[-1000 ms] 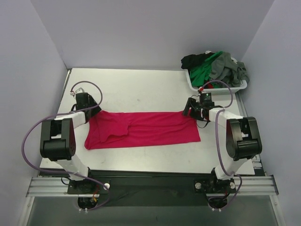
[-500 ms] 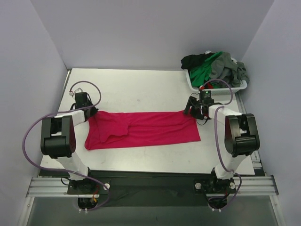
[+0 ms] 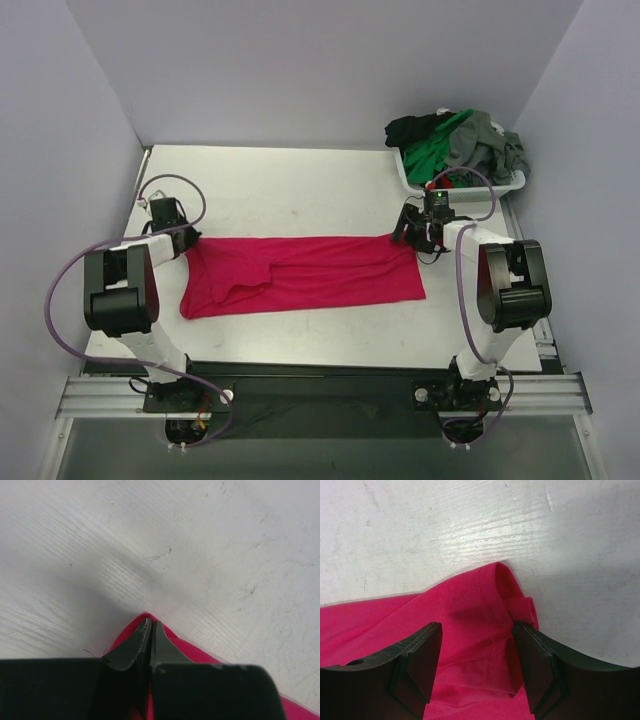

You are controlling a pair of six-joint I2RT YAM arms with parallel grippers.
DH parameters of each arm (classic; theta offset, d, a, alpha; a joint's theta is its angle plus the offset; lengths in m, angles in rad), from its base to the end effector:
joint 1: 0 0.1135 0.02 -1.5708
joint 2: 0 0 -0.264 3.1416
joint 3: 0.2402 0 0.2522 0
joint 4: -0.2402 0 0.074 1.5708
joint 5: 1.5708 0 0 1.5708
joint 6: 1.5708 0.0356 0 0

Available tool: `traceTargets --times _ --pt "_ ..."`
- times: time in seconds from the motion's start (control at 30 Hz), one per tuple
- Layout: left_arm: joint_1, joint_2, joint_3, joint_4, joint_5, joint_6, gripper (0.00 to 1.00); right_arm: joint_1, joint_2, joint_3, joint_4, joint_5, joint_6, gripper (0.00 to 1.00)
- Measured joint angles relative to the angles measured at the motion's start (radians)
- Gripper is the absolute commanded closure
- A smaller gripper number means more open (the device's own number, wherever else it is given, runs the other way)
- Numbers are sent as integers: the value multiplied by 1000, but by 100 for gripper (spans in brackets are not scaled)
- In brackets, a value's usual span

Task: Fold and stack the t-shirts
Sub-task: Fold the other side of the tshirt into a rectangle

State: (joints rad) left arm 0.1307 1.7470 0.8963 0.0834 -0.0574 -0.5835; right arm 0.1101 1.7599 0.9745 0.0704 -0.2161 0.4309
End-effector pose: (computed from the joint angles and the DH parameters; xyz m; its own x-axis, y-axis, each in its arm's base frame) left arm 0.3485 0.0479 0.1528 -0.4802 -0.6179 -0.6226 -0.5219 0.7717 -0.3633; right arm 0.3643 0.0480 0.1707 -0.7041 0.3326 -0.6274 0.0285 0.8960 0.4431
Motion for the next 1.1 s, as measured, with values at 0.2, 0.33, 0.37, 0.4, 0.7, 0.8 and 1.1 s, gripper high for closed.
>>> traceTargets --times 0.2,0.33,0.37,0.4,0.7,0.8,1.1 --pt "2 -17 0 -29 8 1 56 0 2 4 -5 0 0 39" --pt "3 -97 -19 -52 -2 8 42 1 1 5 -7 -1 -2 39" --pt "3 -129 -26 -57 -8 13 40 3 -2 5 -10 -1 -4 39" --pt "2 -167 -33 -60 -15 16 39 6 -5 5 -15 0 -6 38" --pt "-25 -347 -66 -63 -48 45 32 236 -190 19 -104 108 -39 37" --pt "-25 -332 -82 -64 -32 46 32 365 -231 40 -88 103 -38 36" --pt "-25 -288 -105 -47 30 43 32 651 -25 168 17 -22 22 36"
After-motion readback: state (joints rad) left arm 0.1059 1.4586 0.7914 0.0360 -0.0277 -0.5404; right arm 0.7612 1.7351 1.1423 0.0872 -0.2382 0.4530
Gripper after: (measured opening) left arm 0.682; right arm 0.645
